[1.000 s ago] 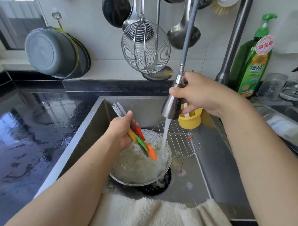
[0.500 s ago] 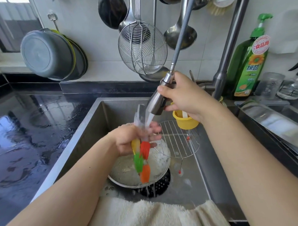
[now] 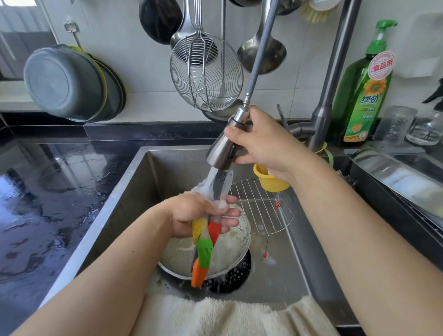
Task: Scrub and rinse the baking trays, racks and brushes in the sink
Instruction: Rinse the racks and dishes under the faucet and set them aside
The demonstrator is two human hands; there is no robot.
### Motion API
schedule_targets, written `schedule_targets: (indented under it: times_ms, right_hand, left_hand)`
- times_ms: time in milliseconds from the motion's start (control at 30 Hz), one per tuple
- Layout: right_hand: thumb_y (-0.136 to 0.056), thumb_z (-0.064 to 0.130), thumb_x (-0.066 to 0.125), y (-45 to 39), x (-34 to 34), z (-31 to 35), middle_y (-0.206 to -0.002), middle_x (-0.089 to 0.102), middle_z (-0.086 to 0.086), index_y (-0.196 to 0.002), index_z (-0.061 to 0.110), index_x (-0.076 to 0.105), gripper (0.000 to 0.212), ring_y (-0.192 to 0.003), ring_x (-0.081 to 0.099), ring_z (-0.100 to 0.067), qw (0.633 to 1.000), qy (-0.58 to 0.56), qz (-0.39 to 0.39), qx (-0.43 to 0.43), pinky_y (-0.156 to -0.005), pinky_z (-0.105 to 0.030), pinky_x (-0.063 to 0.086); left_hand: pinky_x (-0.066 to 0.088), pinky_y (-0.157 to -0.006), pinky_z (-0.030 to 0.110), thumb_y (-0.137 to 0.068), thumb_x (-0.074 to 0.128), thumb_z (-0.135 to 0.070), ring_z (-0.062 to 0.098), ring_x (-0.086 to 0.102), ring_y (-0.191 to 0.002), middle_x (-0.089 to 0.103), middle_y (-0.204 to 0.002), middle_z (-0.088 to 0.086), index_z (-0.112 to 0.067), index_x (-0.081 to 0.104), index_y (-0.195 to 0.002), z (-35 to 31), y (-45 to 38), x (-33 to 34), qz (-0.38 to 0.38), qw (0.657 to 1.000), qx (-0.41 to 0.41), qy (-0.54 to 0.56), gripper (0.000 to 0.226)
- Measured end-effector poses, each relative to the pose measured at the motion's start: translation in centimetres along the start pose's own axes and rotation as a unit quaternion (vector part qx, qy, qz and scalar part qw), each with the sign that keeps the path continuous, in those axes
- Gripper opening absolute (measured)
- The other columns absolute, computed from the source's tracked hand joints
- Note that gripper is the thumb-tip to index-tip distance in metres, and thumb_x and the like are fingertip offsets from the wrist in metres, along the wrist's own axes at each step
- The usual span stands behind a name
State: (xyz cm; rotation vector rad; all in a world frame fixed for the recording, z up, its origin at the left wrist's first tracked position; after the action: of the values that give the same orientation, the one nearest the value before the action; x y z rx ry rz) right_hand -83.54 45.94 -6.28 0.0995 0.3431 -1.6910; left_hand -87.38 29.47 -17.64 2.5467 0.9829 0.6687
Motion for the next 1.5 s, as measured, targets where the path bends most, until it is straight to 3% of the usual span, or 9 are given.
schedule_targets:
  times_ms: [167, 367, 567, 833, 967, 1200, 1267, 1367, 1500]
  right_hand:
    - [-0.101, 0.018, 0.061, 0.2, -0.5, 0.2, -0.121, 0.062, -0.013, -0.111, 0.015, 0.053, 0.013, -0.113, 0.065, -0.029, 0.999, 0.034, -0.017, 0.015, -0.084, -0.052, 0.061]
    - [-0.099, 0.019, 0.065, 1.1, -1.8, 1.5, -0.117, 0.068, -0.011, -0.115, 0.012, 0.056, 0.02, -0.105, 0.071, -0.026, 0.996, 0.05, 0.066, 0.04, -0.076, -0.047, 0.064]
    - [-0.1, 0.017, 0.064, 1.8, -3.2, 2.2, -0.115, 0.071, -0.013, -0.119, 0.01, 0.056, 0.022, -0.099, 0.074, -0.028, 0.99, 0.066, 0.106, 0.061, -0.077, -0.052, 0.063]
    - [-0.098, 0.021, 0.066, 0.3, -0.7, 0.6, -0.118, 0.064, -0.012, -0.115, 0.011, 0.053, 0.024, -0.107, 0.068, -0.027, 0.998, 0.049, 0.009, 0.027, -0.076, -0.049, 0.064]
    - [-0.096, 0.032, 0.065, -0.6, -1.2, -0.7, -0.111, 0.063, 0.0, -0.103, 0.026, 0.05, 0.018, -0.106, 0.064, -0.028, 0.988, 0.141, -0.066, 0.0, -0.09, -0.053, 0.057]
    - [-0.09, 0.014, 0.067, -1.6, -4.9, -0.9, -0.113, 0.067, -0.001, -0.127, 0.027, 0.052, 0.042, -0.104, 0.064, -0.024, 0.963, 0.265, 0.02, 0.04, -0.096, -0.046, 0.052]
    - [-0.095, 0.02, 0.066, -3.6, -6.2, -0.5, -0.117, 0.065, -0.003, -0.128, 0.024, 0.051, 0.036, -0.102, 0.062, -0.022, 0.938, 0.345, 0.028, 0.027, -0.09, -0.041, 0.052]
    - [-0.094, 0.033, 0.069, -6.6, -8.0, -0.7, -0.144, 0.055, -0.003, -0.147, 0.02, 0.045, 0.06, -0.127, 0.054, -0.023, 0.859, 0.499, 0.114, 0.023, -0.109, -0.04, 0.044]
    - [-0.102, 0.033, 0.053, -8.7, -10.2, -3.1, -0.158, 0.039, -0.003, -0.151, 0.019, 0.043, 0.053, -0.147, 0.027, -0.03, 0.633, 0.767, 0.105, -0.004, -0.121, -0.048, 0.023]
  left_hand:
    - [0.052, -0.097, 0.06, -0.108, 0.053, -0.014, 0.025, 0.07, -0.082, 0.068, -0.085, 0.008, -0.007, 0.061, -0.123, -0.2, -0.2, -0.3, -0.037, 0.999, 0.024, -0.032, 0.019]
    - [0.049, -0.054, 0.033, -0.111, 0.048, -0.023, 0.018, 0.046, -0.056, 0.05, -0.067, 0.004, -0.007, 0.058, -0.104, -0.6, -0.6, -0.3, -0.14, 0.983, 0.112, 0.043, 0.02]
    - [0.052, -0.059, 0.035, -0.111, 0.047, -0.026, 0.019, 0.054, -0.057, 0.056, -0.071, 0.005, -0.006, 0.057, -0.112, -1.3, -0.5, -0.9, -0.156, 0.963, 0.171, 0.138, 0.022]
    - [0.058, -0.082, 0.045, -0.11, 0.05, -0.012, 0.031, 0.07, -0.081, 0.068, -0.085, 0.015, -0.006, 0.059, -0.099, 0.0, -0.2, 0.9, -0.056, 0.987, 0.112, -0.103, 0.015]
    - [0.051, -0.062, 0.034, -0.109, 0.051, -0.013, 0.021, 0.053, -0.059, 0.054, -0.069, 0.006, -0.006, 0.055, -0.104, 0.5, -0.5, 0.4, -0.086, 0.977, 0.116, -0.154, 0.01]
    - [0.036, -0.048, 0.026, -0.109, 0.051, -0.02, 0.013, 0.036, -0.047, 0.043, -0.067, 0.002, -0.016, 0.044, -0.095, 0.1, -0.8, -0.6, -0.209, 0.97, 0.097, -0.083, 0.016]
    - [0.037, -0.046, 0.026, -0.108, 0.052, -0.017, 0.013, 0.039, -0.05, 0.044, -0.073, 0.004, -0.014, 0.046, -0.098, -0.1, -0.9, -0.7, -0.22, 0.968, 0.096, -0.067, 0.012]
    - [0.038, -0.05, 0.028, -0.101, 0.05, -0.003, 0.017, 0.041, -0.053, 0.046, -0.077, 0.01, -0.008, 0.052, -0.089, -0.2, -0.6, -0.7, -0.223, 0.971, 0.081, -0.038, 0.013]
    - [0.04, -0.053, 0.028, -0.097, 0.044, 0.004, 0.02, 0.043, -0.055, 0.054, -0.079, 0.017, -0.001, 0.053, -0.092, -0.4, -0.2, -0.8, -0.228, 0.971, 0.063, -0.002, 0.012]
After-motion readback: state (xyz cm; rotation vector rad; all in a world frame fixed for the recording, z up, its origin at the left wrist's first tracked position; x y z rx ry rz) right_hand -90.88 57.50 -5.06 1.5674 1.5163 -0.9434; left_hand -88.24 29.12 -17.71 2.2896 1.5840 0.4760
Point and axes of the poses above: each hand's wrist, its own y-axis away from the middle knuckle, its own x-axis out of the palm, z = x × y, the point moved 1 cm from there along -y, towards the middle knuckle
